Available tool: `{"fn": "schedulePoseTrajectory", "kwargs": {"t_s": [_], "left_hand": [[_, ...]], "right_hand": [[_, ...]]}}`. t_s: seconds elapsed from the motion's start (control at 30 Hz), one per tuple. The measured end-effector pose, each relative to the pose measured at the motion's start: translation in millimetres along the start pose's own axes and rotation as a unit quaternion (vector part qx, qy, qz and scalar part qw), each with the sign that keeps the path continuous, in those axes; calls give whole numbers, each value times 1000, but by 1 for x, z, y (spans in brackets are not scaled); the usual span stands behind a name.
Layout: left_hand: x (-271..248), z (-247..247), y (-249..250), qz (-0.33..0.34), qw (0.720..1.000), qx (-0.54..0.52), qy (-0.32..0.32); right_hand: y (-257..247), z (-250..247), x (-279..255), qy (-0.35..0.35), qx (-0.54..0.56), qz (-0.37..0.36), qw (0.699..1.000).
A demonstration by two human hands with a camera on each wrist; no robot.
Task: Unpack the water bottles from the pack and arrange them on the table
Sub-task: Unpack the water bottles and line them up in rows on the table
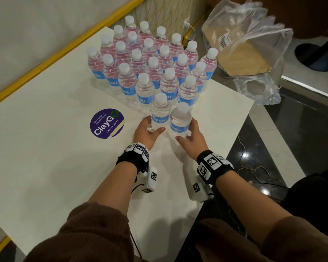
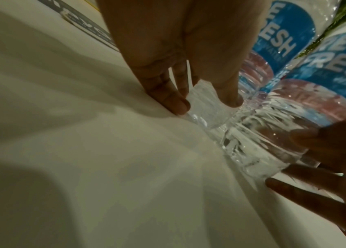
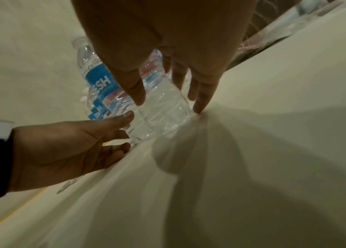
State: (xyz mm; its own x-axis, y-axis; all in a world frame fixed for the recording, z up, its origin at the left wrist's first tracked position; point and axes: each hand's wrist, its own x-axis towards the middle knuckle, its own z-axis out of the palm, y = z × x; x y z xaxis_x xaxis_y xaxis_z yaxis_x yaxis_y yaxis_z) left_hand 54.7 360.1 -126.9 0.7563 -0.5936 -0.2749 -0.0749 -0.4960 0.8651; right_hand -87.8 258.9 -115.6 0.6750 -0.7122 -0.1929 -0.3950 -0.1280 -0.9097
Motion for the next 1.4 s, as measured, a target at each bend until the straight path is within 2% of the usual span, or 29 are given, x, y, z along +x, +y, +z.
{"fn": "schedulePoseTrajectory", "kwargs": {"t_s": [0.13,0.2,0.4,0.6,1.07,1.4], "left_hand": [[1,-1,5,2,1000,12,-3],[1,-2,8,-1,1000,4,10],[2,-6,14,-3,1000,23,-2],[2,-2,16,-16,1000,11,25],[13,-2,21,-46,998,27,32],[14,-2,21,-49,998,7,50]], "right_hand": [[4,12,1,64,-23,32,997],[2,13,2,77,3,38,996],[5,4,3,38,13,42,998],[5,3,9,73,1,52,996],[-10,17,22,114,-25,107,987],[-6,20,23,92,-48,99,990]]}}
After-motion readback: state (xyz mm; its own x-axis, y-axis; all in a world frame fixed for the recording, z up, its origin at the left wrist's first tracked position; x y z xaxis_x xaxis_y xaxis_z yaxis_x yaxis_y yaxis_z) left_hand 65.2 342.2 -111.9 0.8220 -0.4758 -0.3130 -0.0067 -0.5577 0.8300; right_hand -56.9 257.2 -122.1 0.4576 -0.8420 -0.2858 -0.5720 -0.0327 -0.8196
